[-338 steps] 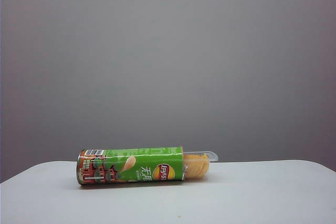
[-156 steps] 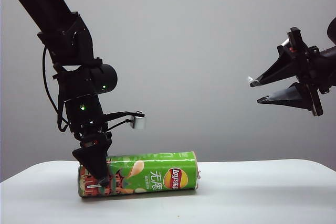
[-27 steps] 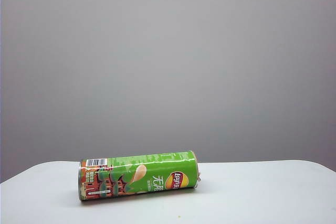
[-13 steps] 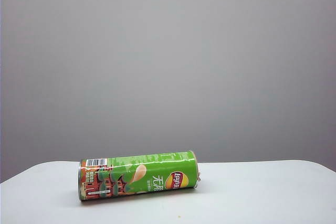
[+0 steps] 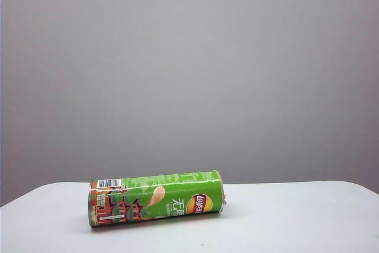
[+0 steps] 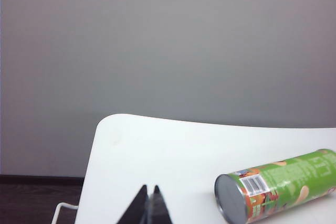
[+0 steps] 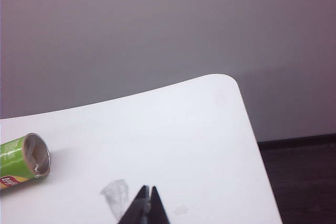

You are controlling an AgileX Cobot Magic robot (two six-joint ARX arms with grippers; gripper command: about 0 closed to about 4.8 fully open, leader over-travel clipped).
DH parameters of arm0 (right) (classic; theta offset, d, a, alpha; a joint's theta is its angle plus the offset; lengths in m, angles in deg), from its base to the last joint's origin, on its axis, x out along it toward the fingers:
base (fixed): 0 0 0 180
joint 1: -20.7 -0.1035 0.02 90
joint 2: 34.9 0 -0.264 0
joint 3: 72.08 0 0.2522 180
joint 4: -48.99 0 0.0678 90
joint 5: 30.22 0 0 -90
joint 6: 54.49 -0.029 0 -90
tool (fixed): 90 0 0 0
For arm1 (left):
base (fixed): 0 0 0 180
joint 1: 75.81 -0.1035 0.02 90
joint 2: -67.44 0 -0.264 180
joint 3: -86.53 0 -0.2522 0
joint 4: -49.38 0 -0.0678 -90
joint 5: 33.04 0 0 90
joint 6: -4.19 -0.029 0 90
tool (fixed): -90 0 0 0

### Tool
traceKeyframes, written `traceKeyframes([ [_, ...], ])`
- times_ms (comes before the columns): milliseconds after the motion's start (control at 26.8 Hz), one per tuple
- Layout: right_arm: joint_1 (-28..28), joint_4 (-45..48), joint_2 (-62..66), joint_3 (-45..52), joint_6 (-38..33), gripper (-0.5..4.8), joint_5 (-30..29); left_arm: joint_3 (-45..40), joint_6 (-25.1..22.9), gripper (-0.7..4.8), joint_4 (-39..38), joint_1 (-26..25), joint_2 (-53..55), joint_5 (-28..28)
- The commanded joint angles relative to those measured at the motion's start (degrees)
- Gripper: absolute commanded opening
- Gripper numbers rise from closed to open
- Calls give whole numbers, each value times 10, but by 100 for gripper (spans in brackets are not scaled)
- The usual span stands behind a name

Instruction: Pick up the green tub of chips from the desk, push the transparent container that's holding the chips and has slipped out back in, and finally put the chips back on the desk.

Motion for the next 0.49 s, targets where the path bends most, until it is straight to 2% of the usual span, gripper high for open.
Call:
traceKeyframes([
  [37, 0, 5, 0, 4, 0, -5, 1, 1, -27, 8, -34, -1, 0, -2],
  [149, 0, 5, 0, 4, 0, -5, 1, 1, -48, 59, -53, -1, 0, 1],
  [486, 0, 6, 0, 4, 0, -5, 0, 1, -38, 57, -52, -1, 0, -3],
])
